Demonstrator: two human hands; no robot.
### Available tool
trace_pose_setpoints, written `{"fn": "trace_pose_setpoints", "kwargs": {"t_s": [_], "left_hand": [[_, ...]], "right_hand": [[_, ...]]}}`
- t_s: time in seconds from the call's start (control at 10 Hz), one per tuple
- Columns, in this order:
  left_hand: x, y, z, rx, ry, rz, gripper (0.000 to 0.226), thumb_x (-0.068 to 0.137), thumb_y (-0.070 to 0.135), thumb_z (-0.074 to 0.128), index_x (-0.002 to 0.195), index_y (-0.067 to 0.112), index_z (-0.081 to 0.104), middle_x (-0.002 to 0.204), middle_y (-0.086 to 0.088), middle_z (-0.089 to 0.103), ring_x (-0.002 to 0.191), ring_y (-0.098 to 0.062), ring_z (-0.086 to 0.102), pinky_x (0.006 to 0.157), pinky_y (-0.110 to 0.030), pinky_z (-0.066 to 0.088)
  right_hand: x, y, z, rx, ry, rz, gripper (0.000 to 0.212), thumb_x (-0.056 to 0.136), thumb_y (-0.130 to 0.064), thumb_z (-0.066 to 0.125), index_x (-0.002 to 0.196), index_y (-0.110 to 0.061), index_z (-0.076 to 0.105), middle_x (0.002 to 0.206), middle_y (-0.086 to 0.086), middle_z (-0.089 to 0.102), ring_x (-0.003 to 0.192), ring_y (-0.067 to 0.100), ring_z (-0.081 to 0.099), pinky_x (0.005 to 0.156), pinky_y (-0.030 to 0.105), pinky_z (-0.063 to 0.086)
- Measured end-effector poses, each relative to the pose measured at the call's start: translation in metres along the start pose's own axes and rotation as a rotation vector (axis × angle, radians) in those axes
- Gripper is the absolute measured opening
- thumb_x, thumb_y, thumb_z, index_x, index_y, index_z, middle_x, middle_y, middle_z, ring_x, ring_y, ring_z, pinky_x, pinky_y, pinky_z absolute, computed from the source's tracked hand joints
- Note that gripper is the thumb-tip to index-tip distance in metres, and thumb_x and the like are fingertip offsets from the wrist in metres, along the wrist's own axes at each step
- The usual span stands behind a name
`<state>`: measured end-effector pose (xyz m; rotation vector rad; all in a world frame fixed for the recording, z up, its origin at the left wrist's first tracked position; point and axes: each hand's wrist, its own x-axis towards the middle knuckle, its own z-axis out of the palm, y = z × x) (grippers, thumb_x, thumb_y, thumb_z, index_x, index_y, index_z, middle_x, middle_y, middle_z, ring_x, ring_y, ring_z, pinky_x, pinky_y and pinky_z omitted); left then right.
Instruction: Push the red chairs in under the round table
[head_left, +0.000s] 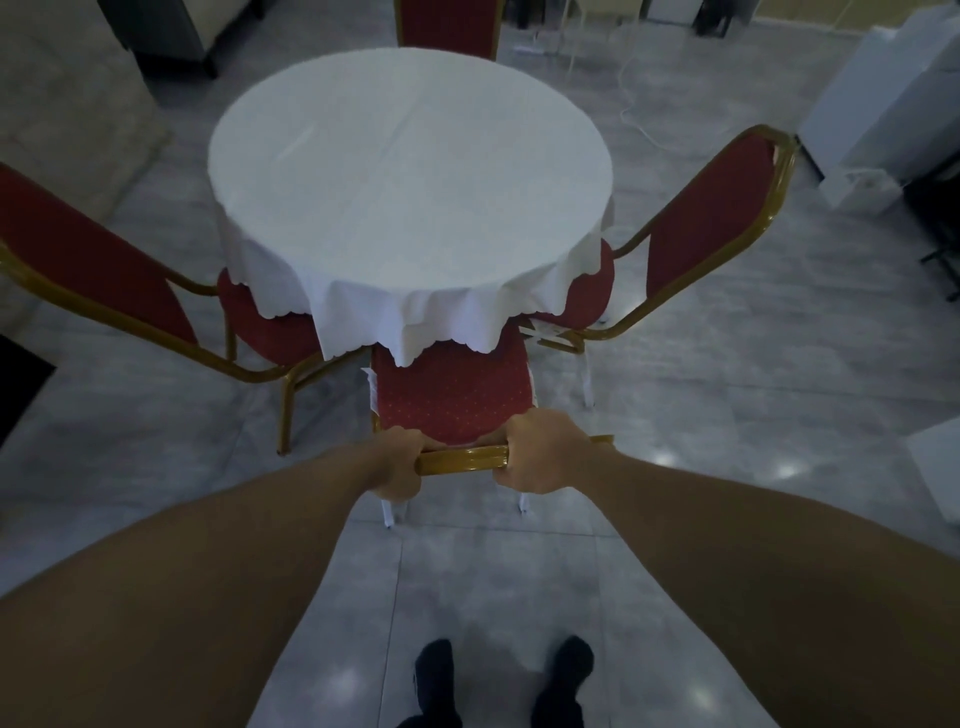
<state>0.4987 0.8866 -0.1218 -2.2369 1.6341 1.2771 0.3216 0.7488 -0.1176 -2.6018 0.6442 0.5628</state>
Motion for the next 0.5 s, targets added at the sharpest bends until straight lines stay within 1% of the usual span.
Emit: {"fn": "trace_pose_setpoints", "kwargs": {"t_s": [0.1,0.2,0.3,0.4,0.5], "left_hand": [[-0.002,0.004,-0.002,0.022,-0.029,-0.045,0.072,0.084,0.01,0.063,0.148,0.037,0.045,0.121,-0.002,0.062,0.107,-0.023,0.06,0.09,-0.037,0.054],[-0.007,0.017,-0.011,0.004,-0.055,-0.1,0.074,0.077,0.052,0.076,0.143,0.029,0.051,0.124,0.002,0.059,0.11,-0.02,0.057,0.097,-0.037,0.049],[-0.011,0.029,-0.023,-0.028,-0.028,-0.141,0.099,0.06,0.088,0.064,0.141,0.03,0.055,0.134,0.005,0.06,0.117,-0.02,0.056,0.104,-0.041,0.045],[-0.017,0.041,-0.042,0.011,0.043,-0.171,0.114,0.058,0.1,0.042,0.148,0.03,0.048,0.152,0.0,0.05,0.136,-0.025,0.048,0.114,-0.048,0.038],[-0.022,0.057,-0.066,0.022,0.198,-0.206,0.087,0.081,0.084,0.041,0.145,0.026,0.05,0.147,-0.004,0.055,0.13,-0.027,0.053,0.108,-0.046,0.043]], "right_hand": [[-0.001,0.002,-0.003,0.05,-0.009,-0.08,0.042,0.085,-0.05,0.071,0.127,-0.044,0.074,0.087,-0.012,0.07,0.081,0.014,0.063,0.075,0.031,0.048],[-0.005,0.007,-0.009,0.111,-0.091,-0.158,0.055,0.076,-0.07,0.079,0.118,-0.034,0.078,0.078,-0.013,0.069,0.072,0.01,0.062,0.07,0.028,0.046],[-0.012,0.012,-0.03,0.228,-0.133,-0.161,0.075,0.069,-0.086,0.075,0.125,-0.036,0.075,0.101,-0.018,0.075,0.092,0.005,0.068,0.085,0.028,0.049],[-0.012,0.018,-0.061,0.149,-0.089,-0.153,0.102,0.067,-0.1,0.059,0.145,-0.034,0.065,0.145,-0.007,0.067,0.132,0.018,0.061,0.113,0.04,0.046],[-0.005,0.023,-0.101,0.099,-0.057,-0.148,0.092,0.078,-0.097,0.046,0.14,-0.033,0.069,0.136,-0.004,0.072,0.126,0.021,0.065,0.108,0.04,0.049]]}}
